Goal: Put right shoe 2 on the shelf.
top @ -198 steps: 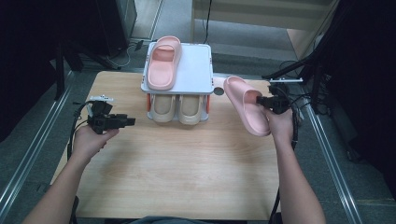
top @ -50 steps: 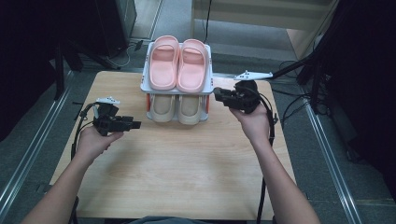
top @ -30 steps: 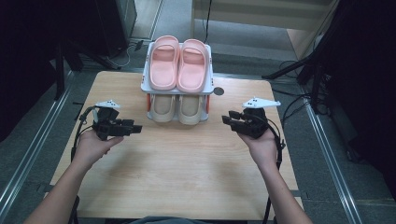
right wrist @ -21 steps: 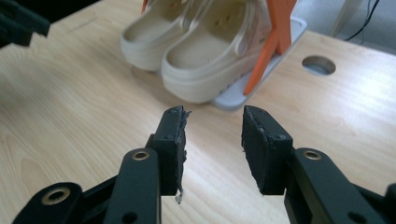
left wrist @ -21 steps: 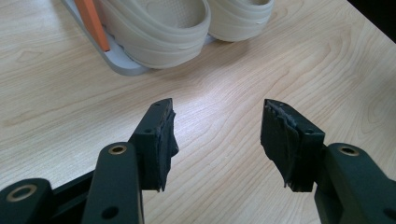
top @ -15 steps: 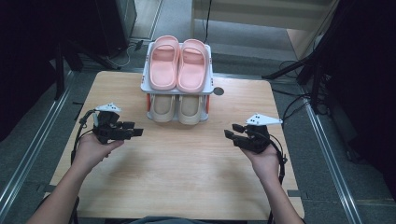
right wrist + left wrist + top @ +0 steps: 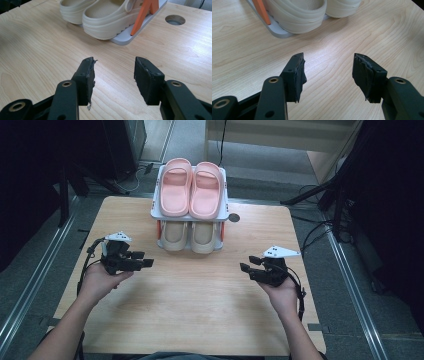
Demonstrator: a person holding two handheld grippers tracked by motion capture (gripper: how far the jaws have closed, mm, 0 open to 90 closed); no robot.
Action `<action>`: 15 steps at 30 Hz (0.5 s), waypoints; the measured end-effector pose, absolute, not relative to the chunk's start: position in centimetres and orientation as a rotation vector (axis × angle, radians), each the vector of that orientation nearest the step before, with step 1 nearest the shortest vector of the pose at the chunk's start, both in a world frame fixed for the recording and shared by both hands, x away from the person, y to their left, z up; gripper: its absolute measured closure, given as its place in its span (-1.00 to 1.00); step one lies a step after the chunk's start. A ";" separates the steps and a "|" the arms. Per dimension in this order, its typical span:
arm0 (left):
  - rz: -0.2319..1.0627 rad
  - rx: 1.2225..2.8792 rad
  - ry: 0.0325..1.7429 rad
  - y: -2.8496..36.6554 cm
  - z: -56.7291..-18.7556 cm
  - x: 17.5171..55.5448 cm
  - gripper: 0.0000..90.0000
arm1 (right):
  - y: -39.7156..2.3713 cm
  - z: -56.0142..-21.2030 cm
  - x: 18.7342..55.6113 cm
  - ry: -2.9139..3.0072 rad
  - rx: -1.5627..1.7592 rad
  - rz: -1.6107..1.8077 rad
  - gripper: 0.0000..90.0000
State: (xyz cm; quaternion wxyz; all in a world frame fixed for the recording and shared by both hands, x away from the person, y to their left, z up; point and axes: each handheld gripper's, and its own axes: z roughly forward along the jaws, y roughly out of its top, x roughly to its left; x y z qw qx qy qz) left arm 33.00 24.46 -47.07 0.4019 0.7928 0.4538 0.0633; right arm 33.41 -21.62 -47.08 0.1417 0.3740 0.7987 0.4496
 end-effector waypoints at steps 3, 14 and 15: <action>0.160 2.000 1.150 24.5 -47.1 32.9 -0.04 | -21.5 -47.2 33.6 2.314 1.081 1.295 0.13; 0.159 1.998 1.154 24.6 -47.3 32.7 -0.05 | -21.2 -47.3 33.8 2.328 1.066 1.288 0.12; 0.160 1.998 1.155 24.6 -47.3 32.7 -0.05 | -21.1 -47.3 33.8 2.329 1.062 1.287 0.12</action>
